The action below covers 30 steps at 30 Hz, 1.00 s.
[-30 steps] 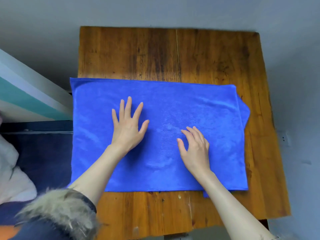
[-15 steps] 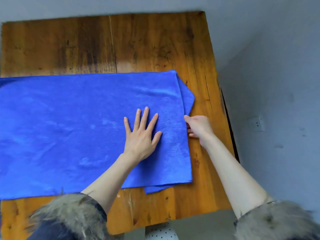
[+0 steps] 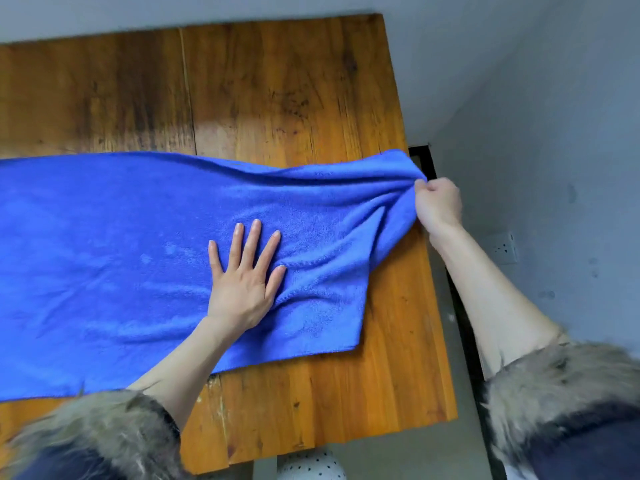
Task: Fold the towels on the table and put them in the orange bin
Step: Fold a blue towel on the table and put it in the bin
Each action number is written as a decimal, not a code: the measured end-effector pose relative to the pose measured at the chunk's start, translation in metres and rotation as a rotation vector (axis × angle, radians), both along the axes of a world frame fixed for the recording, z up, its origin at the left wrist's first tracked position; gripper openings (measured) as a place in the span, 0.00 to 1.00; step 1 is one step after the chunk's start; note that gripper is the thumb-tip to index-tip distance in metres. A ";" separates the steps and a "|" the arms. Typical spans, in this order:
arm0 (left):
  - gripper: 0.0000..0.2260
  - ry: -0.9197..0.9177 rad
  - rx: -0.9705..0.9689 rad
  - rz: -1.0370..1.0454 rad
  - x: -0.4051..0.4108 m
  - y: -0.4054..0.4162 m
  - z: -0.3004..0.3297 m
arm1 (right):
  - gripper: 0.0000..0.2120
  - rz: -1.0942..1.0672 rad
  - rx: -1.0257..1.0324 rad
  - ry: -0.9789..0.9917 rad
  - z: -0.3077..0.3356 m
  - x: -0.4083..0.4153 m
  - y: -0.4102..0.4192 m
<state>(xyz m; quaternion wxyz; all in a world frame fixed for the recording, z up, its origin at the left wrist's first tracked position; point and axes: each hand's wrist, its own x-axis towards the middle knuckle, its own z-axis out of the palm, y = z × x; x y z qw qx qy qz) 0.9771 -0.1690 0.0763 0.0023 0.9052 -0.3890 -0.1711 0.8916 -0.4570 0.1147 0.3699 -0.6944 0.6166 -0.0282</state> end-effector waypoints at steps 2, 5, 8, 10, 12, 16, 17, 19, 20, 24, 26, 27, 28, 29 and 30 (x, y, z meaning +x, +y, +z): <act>0.28 0.001 0.003 -0.002 0.000 0.000 0.000 | 0.15 0.092 0.008 -0.009 0.001 0.001 -0.002; 0.28 0.001 0.007 -0.002 0.000 0.000 -0.001 | 0.11 0.091 0.174 -0.014 -0.002 -0.007 0.005; 0.28 0.006 0.011 0.002 0.000 0.001 -0.001 | 0.06 -0.010 0.440 -0.063 0.001 -0.017 0.016; 0.28 0.009 0.010 0.004 0.000 0.000 -0.001 | 0.07 -0.064 0.600 -0.091 0.004 -0.023 0.017; 0.28 0.015 0.004 0.007 0.000 0.000 -0.001 | 0.04 -0.138 0.567 -0.130 0.007 -0.025 0.013; 0.28 0.017 0.008 0.010 0.000 0.000 -0.001 | 0.06 -0.132 -0.017 -0.092 0.007 -0.025 -0.005; 0.28 0.016 0.009 0.010 0.000 0.000 -0.001 | 0.10 -0.136 -0.020 -0.116 0.008 -0.024 -0.005; 0.28 0.020 0.011 0.010 0.000 0.000 0.000 | 0.23 -0.156 0.107 -0.129 0.005 -0.026 0.000; 0.29 0.023 0.011 0.010 0.001 0.000 0.000 | 0.26 -0.152 0.162 -0.091 0.002 -0.030 0.006; 0.29 0.026 0.001 0.018 0.001 0.001 -0.002 | 0.18 -0.081 0.176 0.064 -0.007 -0.055 0.043; 0.29 0.029 -0.011 0.022 0.001 0.001 -0.002 | 0.14 -0.056 0.172 0.117 -0.010 -0.062 0.058; 0.29 0.030 -0.014 0.022 0.001 0.000 -0.002 | 0.13 -0.061 0.183 0.128 -0.011 -0.063 0.064; 0.29 0.030 -0.013 0.022 0.001 0.000 -0.002 | 0.12 -0.072 0.197 0.128 -0.012 -0.063 0.069; 0.29 0.029 -0.012 0.021 0.001 0.000 -0.003 | 0.12 -0.079 0.200 0.125 -0.012 -0.062 0.071; 0.29 0.029 -0.012 0.021 0.001 0.001 -0.003 | 0.11 -0.089 0.196 0.116 -0.012 -0.061 0.072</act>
